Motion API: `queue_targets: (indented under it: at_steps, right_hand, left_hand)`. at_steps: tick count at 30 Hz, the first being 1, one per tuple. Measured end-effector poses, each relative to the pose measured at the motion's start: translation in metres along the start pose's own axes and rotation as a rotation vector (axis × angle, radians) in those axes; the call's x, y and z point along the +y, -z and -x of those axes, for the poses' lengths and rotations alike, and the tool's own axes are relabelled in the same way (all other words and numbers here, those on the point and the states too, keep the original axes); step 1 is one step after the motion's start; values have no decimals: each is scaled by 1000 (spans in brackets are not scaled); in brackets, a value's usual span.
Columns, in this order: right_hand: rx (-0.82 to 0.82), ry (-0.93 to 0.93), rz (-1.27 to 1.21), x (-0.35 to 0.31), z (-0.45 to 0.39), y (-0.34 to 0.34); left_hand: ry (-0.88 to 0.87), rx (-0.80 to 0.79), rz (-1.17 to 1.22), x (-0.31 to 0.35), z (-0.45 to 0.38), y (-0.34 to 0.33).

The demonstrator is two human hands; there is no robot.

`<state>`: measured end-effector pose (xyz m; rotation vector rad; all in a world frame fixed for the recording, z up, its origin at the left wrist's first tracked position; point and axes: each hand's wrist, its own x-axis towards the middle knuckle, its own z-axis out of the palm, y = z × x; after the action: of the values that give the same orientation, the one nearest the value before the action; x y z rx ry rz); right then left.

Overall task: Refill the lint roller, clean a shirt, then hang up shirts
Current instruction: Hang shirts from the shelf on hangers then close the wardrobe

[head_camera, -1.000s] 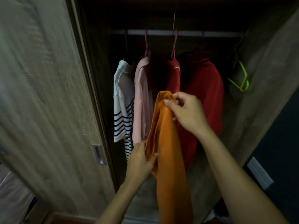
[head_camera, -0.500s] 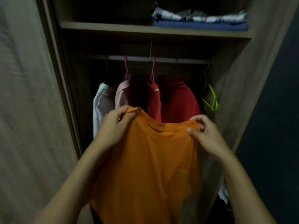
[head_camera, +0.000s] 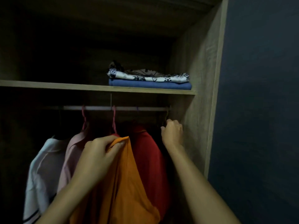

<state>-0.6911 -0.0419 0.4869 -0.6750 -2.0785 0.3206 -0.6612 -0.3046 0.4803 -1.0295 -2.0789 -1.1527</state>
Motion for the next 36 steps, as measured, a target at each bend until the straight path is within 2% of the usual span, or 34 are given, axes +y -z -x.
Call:
queue_targets:
  at_steps: [4,10,15,20,23,26,29,33,34,36]
  right_hand:
    - [-190,-137,162,4,-32,-25]
    - [-300,-284,78,19,-52,-49]
    - [-242,-481,-257,11,-59,-55]
    - [-191,-503,-561,9,-42,-51]
    - [-243,-564,-817,17,-8,-39]
    - [-362,-581,-1006,25,42,-16]
    - [-430,-509,-903,35,97,1]
    - [-418,-344,-535,41,161,25]
    - [-448,-338,-525,41,172,30]
    - [-555,-411,-674,38,190,35]
  left_hand:
    - [79,3,62,-18,-2,-5]
    - [170,-5,70,-44,6,-3]
    - [190,-1,70,-52,15,-3]
    - [204,-17,47,-55,25,-4]
    - [193,-5,48,-53,33,-5]
    - [181,5,19,-57,40,-7]
    - [177,-19,-25,-69,53,-8]
    - [192,-104,-45,-89,76,-9]
    - [197,-123,-53,-94,82,-10]
    - [219,-148,-72,-103,94,-12]
